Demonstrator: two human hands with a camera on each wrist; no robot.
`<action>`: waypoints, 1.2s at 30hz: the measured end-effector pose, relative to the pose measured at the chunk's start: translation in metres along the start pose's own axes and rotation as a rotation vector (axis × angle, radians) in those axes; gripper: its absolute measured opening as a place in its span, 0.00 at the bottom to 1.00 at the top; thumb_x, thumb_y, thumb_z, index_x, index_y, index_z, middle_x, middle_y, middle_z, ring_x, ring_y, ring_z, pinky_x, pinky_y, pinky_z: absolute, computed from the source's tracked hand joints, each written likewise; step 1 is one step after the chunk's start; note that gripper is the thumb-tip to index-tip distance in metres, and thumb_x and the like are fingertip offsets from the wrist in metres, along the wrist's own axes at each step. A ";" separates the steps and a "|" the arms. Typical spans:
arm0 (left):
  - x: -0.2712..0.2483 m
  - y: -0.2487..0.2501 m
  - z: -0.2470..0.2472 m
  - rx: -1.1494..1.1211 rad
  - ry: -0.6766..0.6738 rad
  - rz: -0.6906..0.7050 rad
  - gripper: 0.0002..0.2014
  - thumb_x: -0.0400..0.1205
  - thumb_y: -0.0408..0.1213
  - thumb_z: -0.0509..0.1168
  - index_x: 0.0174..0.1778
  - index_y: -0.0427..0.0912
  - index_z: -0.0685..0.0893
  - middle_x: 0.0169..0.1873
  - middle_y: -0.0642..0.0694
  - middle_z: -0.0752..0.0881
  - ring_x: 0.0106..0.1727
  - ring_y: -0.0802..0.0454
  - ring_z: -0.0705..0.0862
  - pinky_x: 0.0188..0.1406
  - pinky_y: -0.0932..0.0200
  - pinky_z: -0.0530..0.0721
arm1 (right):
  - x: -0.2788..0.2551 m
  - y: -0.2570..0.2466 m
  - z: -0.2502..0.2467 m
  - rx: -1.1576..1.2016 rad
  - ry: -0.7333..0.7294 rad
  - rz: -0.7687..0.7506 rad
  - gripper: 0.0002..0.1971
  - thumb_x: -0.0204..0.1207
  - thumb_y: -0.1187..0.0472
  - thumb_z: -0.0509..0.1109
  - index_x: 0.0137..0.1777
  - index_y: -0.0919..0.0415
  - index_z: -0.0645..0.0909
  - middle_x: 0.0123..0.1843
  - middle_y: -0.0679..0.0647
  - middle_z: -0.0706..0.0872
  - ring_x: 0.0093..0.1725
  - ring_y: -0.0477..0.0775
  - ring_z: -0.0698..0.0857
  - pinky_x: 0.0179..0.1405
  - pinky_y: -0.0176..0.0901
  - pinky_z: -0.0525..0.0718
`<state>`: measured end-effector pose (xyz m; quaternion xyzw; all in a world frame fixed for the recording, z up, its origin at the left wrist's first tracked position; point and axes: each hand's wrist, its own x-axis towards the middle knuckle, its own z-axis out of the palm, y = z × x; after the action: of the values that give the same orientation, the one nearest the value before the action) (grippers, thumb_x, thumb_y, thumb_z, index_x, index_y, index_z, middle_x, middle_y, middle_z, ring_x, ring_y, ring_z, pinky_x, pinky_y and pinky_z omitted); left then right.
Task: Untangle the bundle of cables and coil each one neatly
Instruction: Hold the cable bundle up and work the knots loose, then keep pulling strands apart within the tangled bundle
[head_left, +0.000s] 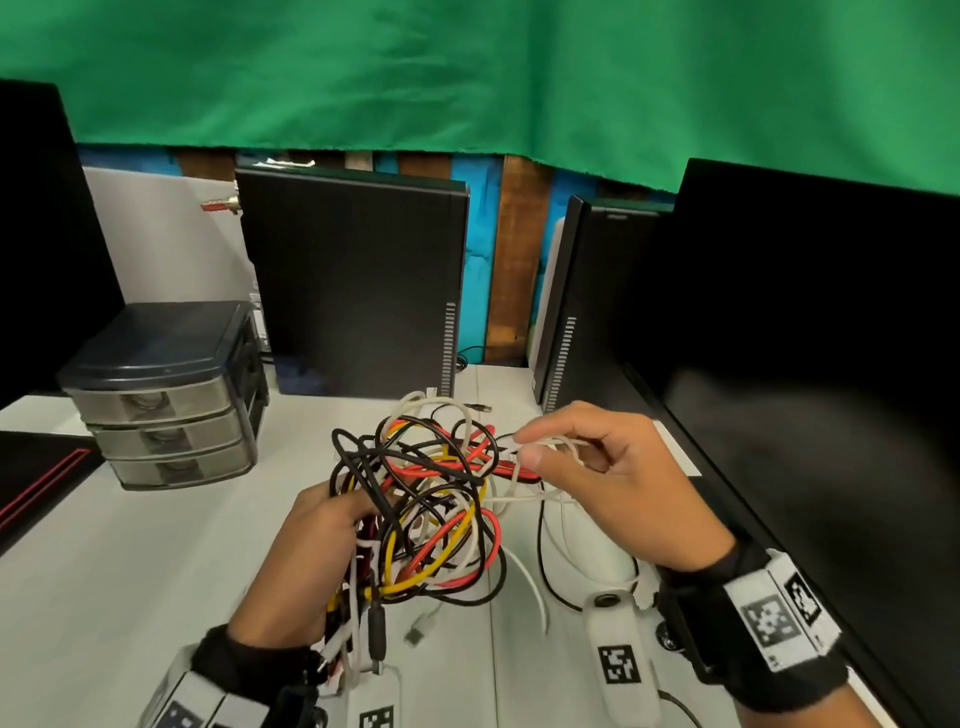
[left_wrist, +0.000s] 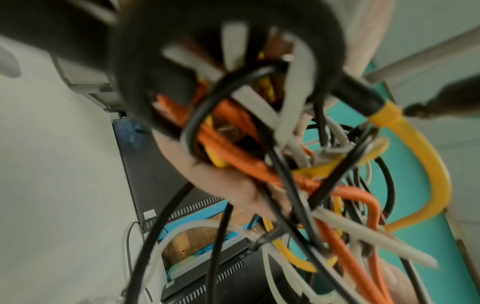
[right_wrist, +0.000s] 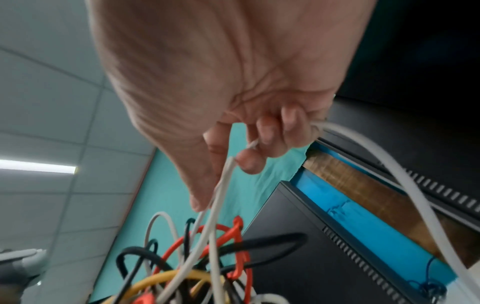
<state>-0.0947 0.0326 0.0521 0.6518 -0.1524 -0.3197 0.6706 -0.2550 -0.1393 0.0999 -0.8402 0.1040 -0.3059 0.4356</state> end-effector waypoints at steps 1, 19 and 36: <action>0.000 -0.001 0.000 -0.004 0.000 -0.008 0.13 0.83 0.29 0.61 0.42 0.38 0.93 0.43 0.30 0.92 0.40 0.32 0.90 0.56 0.30 0.84 | 0.000 0.002 -0.002 -0.018 -0.009 -0.011 0.08 0.73 0.53 0.76 0.50 0.51 0.92 0.39 0.41 0.87 0.37 0.41 0.81 0.39 0.29 0.77; -0.001 0.007 -0.019 -0.502 -0.150 -0.142 0.09 0.60 0.31 0.67 0.34 0.31 0.84 0.25 0.37 0.83 0.21 0.45 0.82 0.23 0.60 0.84 | 0.003 0.006 -0.037 -0.025 0.298 -0.029 0.05 0.77 0.66 0.75 0.41 0.59 0.91 0.26 0.45 0.86 0.27 0.44 0.80 0.34 0.27 0.79; -0.004 -0.002 0.002 -0.356 -0.054 -0.111 0.08 0.81 0.25 0.59 0.45 0.29 0.85 0.24 0.36 0.81 0.18 0.46 0.79 0.19 0.58 0.83 | 0.003 0.018 0.002 -0.230 -0.046 0.112 0.05 0.79 0.61 0.74 0.47 0.48 0.88 0.46 0.38 0.89 0.51 0.41 0.87 0.57 0.38 0.85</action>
<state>-0.0995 0.0331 0.0507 0.5213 -0.0751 -0.3957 0.7523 -0.2501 -0.1497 0.0859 -0.8843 0.1750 -0.2477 0.3551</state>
